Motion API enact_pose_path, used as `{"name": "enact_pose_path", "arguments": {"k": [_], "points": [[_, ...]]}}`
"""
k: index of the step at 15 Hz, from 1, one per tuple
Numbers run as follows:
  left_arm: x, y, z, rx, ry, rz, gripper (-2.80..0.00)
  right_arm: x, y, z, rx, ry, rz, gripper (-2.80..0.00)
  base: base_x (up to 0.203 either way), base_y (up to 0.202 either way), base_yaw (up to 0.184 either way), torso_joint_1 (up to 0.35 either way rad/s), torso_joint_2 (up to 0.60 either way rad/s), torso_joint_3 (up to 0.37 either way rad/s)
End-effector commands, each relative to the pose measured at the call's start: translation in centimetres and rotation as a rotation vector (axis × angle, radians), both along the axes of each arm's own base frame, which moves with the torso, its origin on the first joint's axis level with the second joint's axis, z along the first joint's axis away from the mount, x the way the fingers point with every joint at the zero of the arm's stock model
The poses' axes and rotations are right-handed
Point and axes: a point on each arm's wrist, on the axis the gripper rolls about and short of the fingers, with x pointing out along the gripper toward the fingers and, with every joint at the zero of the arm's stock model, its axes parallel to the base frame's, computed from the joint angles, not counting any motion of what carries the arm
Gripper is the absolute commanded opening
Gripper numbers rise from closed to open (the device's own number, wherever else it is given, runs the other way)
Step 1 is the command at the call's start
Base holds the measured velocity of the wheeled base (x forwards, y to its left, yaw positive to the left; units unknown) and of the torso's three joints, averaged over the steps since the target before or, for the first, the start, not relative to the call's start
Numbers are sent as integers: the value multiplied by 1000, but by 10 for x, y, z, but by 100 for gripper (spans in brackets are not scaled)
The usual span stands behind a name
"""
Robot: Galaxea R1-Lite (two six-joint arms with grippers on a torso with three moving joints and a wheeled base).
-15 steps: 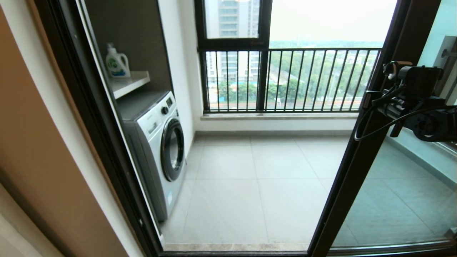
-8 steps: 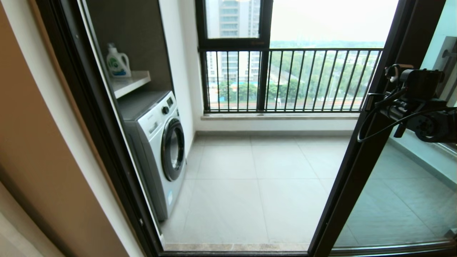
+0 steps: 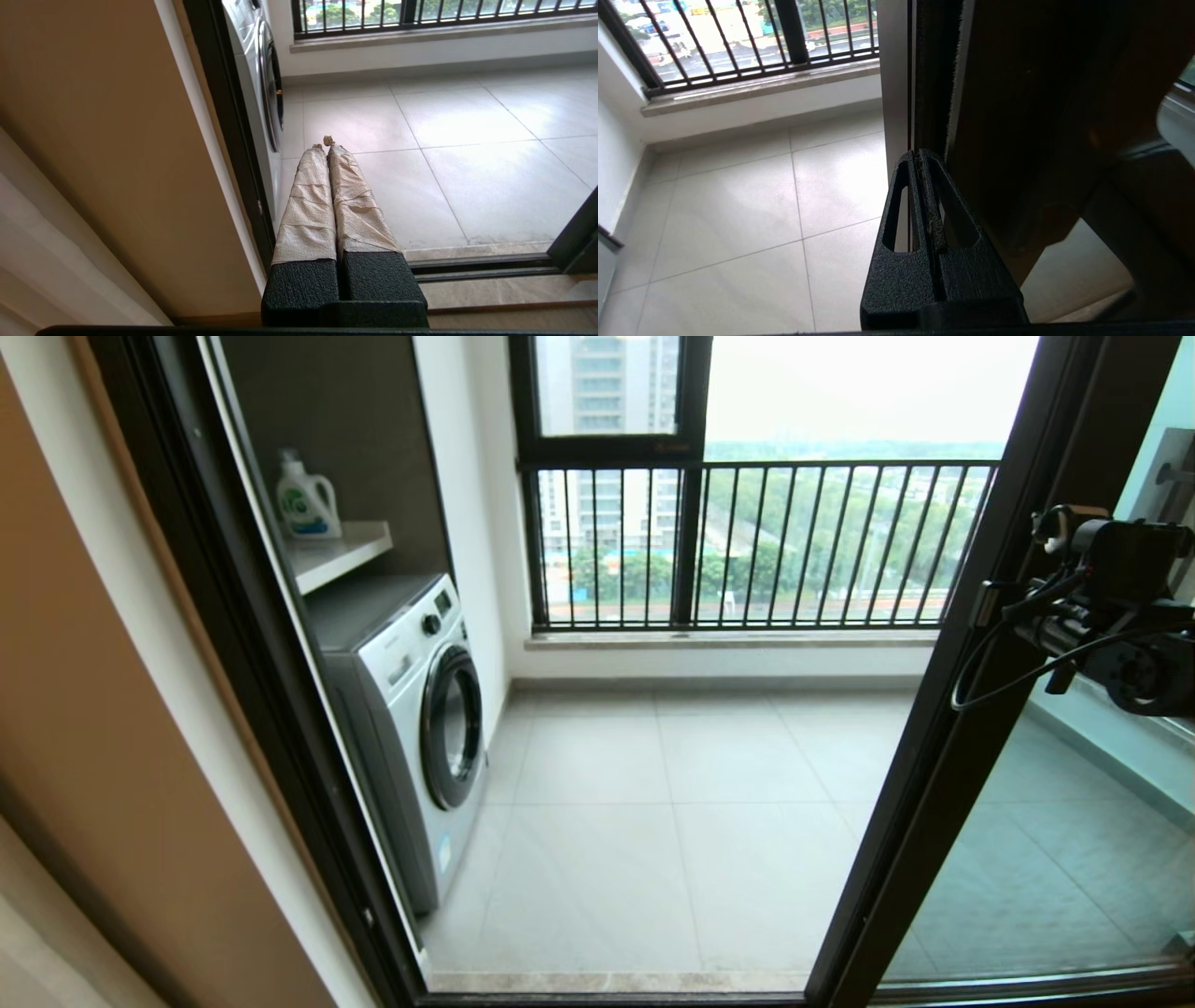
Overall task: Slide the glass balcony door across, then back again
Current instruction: Open the slid door
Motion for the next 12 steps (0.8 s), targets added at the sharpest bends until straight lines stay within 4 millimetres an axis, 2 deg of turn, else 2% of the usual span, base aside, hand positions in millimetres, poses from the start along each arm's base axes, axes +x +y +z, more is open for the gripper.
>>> {"name": "enact_pose_path", "arguments": {"k": [1, 3, 5, 7, 9, 12], "points": [[0, 0, 0, 0, 3, 0, -280, -23, 18, 17, -3, -28, 90, -280, 0, 0, 0, 0, 0, 0], [0, 0, 0, 0, 2, 0, -280, -46, 46, 23, 2, -25, 178, -280, 0, 0, 0, 0, 0, 0], [0, 0, 0, 0, 2, 0, -280, -77, 68, 28, 7, -22, 240, -280, 0, 0, 0, 0, 0, 0], [0, 0, 0, 0, 2, 0, -280, -117, 87, 32, 15, -31, 302, -280, 0, 0, 0, 0, 0, 0], [0, 0, 0, 0, 2, 0, -280, -168, 101, 34, 21, -57, 364, -280, 0, 0, 0, 0, 0, 0], [0, 0, 0, 0, 2, 0, -280, -243, 108, 34, 18, -132, 439, -280, 0, 0, 0, 0, 0, 0]]}}
